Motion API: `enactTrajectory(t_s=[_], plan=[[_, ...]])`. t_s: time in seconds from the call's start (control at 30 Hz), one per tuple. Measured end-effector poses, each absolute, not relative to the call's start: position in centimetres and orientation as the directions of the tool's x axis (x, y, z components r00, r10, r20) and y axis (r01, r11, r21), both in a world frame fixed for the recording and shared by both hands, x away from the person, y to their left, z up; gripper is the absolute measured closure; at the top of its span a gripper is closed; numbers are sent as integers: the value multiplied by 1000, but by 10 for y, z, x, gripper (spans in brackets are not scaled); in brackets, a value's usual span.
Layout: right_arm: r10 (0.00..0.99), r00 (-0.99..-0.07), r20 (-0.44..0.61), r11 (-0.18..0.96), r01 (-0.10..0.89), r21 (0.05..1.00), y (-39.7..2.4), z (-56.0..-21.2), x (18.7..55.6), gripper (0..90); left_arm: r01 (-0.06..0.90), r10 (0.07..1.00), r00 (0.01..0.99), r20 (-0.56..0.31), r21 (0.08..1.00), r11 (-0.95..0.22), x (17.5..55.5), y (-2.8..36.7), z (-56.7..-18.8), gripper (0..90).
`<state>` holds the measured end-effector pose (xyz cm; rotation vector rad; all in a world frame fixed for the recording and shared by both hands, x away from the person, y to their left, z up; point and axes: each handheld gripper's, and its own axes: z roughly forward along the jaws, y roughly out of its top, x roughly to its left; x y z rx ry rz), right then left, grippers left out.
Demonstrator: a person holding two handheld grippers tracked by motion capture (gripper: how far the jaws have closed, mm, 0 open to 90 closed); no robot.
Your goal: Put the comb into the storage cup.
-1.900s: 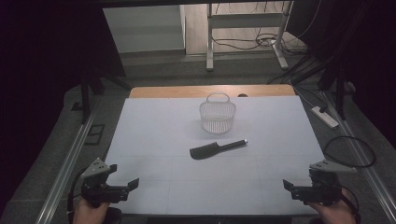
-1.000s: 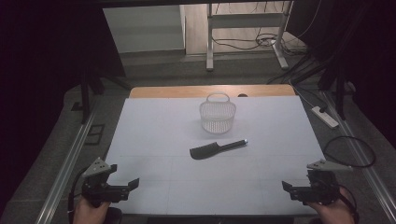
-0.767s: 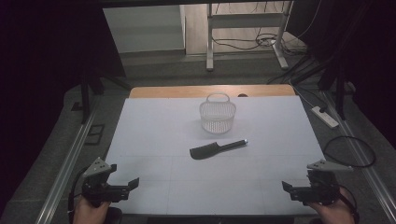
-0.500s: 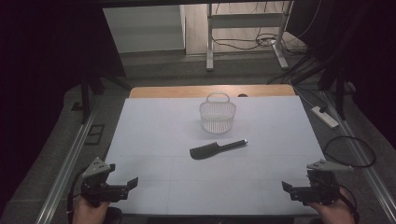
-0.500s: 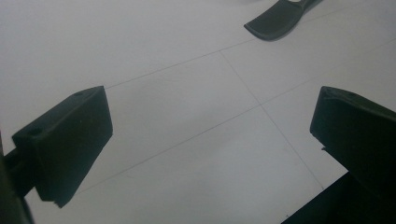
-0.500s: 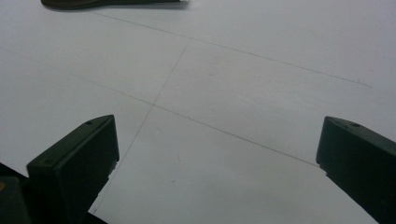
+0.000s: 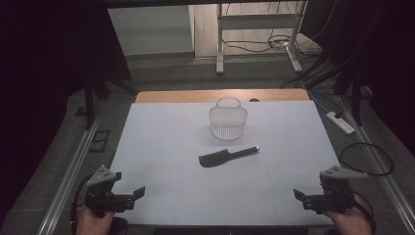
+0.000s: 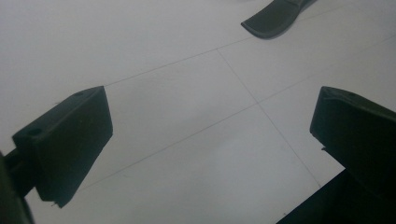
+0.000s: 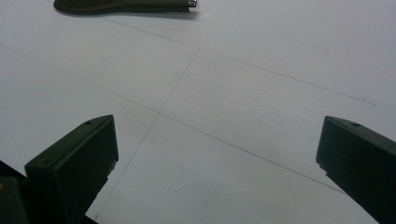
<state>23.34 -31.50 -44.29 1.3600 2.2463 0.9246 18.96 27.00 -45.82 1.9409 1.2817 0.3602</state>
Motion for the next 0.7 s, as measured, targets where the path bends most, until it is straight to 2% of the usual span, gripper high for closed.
enactTrajectory(t_s=[0.7], plan=[[826, -559, 75, 356, 621, 698, -300, -439, 247, 0, 657, 872, 454, -185, 730, -188, 190, 272, -458, 0]])
